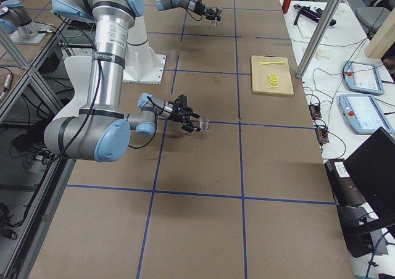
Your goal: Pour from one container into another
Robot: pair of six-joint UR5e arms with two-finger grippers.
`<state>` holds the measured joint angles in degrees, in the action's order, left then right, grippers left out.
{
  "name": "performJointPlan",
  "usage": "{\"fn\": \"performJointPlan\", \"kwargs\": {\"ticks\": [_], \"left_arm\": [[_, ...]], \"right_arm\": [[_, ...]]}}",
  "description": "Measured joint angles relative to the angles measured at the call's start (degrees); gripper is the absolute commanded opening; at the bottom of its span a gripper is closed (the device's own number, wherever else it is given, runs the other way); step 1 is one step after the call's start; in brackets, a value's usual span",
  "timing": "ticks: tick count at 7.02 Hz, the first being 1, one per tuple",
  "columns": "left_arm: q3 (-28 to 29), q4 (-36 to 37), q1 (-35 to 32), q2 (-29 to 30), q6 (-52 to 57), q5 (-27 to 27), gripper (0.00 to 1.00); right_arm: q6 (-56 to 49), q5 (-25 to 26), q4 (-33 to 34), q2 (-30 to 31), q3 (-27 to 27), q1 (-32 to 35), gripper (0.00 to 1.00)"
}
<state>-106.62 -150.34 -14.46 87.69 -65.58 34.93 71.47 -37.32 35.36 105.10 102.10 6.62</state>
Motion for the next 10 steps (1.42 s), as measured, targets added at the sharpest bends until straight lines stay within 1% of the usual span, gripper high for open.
{"fn": "performJointPlan", "kwargs": {"ticks": [1,3,6,10], "left_arm": [[0.2,-0.7,0.0,0.1,0.6,0.0,0.00],[0.4,-1.0,0.0,0.2,0.9,0.0,0.00],[0.7,-1.0,0.0,0.2,1.0,0.0,0.00],[0.7,-1.1,0.0,0.3,1.0,0.0,0.00]], "right_arm": [[-0.9,-0.1,-0.1,-1.9,-1.6,1.2,1.00],[-1.5,-0.3,-0.2,-3.8,-2.7,2.5,0.99],[-1.6,-0.9,-0.2,-4.4,-3.3,3.0,0.98],[-1.6,-3.3,-1.1,-5.3,-3.6,3.2,0.96]]}}
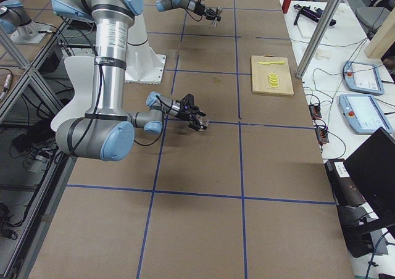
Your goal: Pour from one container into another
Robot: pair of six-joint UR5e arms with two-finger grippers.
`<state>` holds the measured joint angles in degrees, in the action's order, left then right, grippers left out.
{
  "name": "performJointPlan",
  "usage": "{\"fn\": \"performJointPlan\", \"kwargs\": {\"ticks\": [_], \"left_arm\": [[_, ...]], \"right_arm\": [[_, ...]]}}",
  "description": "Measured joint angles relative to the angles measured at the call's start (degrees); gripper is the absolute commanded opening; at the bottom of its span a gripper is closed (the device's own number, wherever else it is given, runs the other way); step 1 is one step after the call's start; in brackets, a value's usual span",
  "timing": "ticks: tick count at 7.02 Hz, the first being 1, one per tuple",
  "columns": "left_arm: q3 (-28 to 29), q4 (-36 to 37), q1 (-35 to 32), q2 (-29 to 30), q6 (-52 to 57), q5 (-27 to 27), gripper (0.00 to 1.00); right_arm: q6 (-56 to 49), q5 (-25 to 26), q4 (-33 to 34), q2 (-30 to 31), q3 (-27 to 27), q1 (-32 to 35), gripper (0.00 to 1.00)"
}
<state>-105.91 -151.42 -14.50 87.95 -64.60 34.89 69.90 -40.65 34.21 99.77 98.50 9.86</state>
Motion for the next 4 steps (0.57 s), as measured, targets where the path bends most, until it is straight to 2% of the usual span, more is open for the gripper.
{"fn": "performJointPlan", "kwargs": {"ticks": [3,4], "left_arm": [[0.0,0.0,0.0,0.2,0.0,0.0,0.00],[0.0,0.0,0.0,0.3,0.1,0.0,0.00]], "right_arm": [[-2.8,-1.8,-6.7,0.0,-2.9,0.5,0.93],[-3.3,-1.9,-7.4,0.0,-3.1,0.7,0.87]]}}
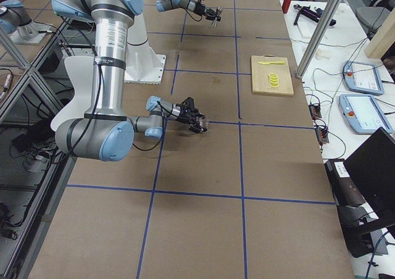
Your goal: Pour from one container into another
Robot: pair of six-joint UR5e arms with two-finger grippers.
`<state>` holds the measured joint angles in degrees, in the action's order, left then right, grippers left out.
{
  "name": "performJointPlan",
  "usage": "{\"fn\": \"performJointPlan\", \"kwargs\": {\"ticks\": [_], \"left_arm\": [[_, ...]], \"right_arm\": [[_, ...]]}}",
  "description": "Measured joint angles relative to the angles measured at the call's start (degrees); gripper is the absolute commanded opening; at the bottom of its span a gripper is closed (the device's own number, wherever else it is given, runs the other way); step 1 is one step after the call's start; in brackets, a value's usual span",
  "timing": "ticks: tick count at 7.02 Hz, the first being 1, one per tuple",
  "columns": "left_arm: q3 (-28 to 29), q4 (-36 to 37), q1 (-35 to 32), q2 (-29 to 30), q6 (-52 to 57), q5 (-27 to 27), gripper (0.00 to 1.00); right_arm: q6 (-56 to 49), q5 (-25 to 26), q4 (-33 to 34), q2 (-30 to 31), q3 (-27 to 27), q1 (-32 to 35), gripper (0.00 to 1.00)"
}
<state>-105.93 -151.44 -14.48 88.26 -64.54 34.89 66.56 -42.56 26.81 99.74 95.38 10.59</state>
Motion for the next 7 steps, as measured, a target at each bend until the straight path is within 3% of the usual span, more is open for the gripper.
{"fn": "performJointPlan", "kwargs": {"ticks": [2,3,4,7], "left_arm": [[0.2,0.0,0.0,0.1,0.0,0.0,0.00],[0.2,0.0,0.1,0.1,0.0,-0.1,0.00],[0.3,0.0,0.1,0.2,0.0,-0.1,0.00],[0.3,0.1,0.2,1.2,0.1,-0.1,0.00]], "right_arm": [[-0.2,-0.1,-0.4,-0.1,0.0,0.1,0.50],[-0.2,-0.1,-0.4,-0.1,0.0,0.2,0.19],[-0.3,-0.1,-0.4,-0.1,-0.1,0.3,0.00],[-4.6,-6.1,-0.5,0.1,2.2,5.1,0.00]]}}
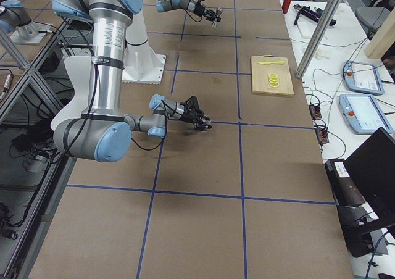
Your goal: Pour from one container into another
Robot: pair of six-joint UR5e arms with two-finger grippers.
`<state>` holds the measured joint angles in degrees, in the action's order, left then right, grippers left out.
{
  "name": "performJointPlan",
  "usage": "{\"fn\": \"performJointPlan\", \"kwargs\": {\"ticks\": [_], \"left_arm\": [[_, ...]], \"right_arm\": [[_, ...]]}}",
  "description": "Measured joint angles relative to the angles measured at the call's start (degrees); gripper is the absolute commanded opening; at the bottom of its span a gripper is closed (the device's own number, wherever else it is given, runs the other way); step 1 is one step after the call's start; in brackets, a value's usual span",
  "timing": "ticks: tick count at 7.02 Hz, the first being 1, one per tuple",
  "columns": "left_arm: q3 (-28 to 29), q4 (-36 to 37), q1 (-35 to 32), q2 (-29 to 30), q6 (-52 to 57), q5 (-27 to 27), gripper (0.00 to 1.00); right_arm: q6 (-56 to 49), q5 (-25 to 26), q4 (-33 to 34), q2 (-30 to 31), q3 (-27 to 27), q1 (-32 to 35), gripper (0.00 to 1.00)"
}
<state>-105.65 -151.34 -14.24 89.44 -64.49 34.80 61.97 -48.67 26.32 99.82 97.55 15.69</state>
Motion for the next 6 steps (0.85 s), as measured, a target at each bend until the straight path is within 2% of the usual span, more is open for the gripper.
{"fn": "performJointPlan", "kwargs": {"ticks": [2,3,5,6], "left_arm": [[0.2,0.3,0.3,1.8,2.4,0.1,0.00],[0.9,0.3,0.5,4.8,6.3,0.6,0.00],[4.1,0.4,0.7,12.0,9.9,5.2,0.00],[5.0,0.5,0.9,14.7,11.3,8.6,0.00]], "right_arm": [[-2.9,-7.0,0.3,-0.2,3.8,4.6,0.00],[-7.1,-10.4,0.5,-1.2,5.2,7.3,0.00],[-21.6,-12.7,1.4,-5.3,6.4,10.8,0.00],[-25.5,-14.0,3.3,-8.0,7.0,12.0,0.00]]}}
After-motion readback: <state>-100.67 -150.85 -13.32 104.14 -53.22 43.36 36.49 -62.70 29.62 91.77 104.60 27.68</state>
